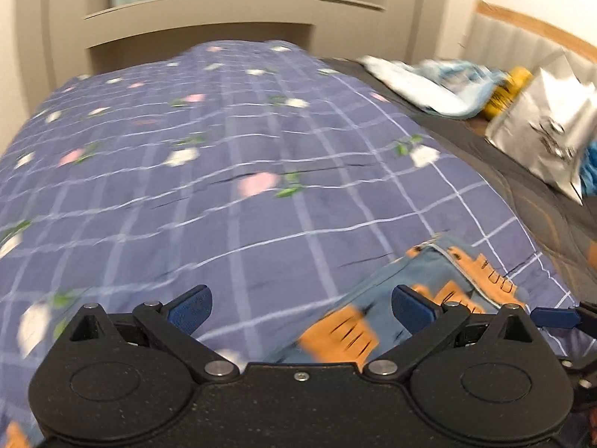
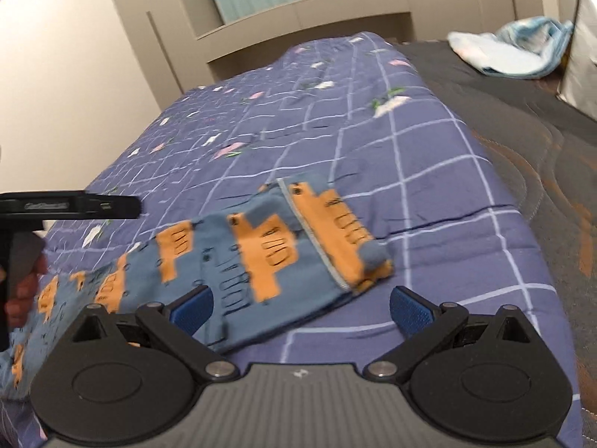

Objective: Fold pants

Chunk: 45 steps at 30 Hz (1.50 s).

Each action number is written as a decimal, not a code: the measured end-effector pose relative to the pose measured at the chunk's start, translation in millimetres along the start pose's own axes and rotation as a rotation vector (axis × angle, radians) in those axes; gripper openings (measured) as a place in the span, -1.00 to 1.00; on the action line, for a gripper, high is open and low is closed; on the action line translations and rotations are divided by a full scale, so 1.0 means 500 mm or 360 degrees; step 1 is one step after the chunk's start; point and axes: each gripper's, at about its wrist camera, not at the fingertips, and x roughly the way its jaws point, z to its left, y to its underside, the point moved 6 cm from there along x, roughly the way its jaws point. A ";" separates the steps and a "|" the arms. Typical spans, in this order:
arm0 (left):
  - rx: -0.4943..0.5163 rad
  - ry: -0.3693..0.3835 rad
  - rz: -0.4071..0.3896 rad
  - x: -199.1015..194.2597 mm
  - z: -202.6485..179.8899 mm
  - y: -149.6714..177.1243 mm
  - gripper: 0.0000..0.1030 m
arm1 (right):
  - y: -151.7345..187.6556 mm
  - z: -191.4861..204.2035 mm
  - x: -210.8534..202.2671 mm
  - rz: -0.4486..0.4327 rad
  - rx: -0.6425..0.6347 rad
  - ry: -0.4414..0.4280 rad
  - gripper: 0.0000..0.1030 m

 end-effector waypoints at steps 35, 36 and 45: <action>-0.0242 0.0577 0.0400 0.059 -0.132 -0.096 0.99 | 0.010 0.150 -0.002 -0.0384 -0.0786 0.0509 -0.63; -0.0234 0.0583 0.0408 0.056 -0.134 -0.094 0.99 | 0.025 0.182 0.001 -0.0396 -0.0984 0.0560 -0.63; -0.0369 0.0483 0.0519 0.064 -0.086 -0.047 0.27 | 0.100 0.298 0.034 -0.0391 -0.1551 0.0623 -0.67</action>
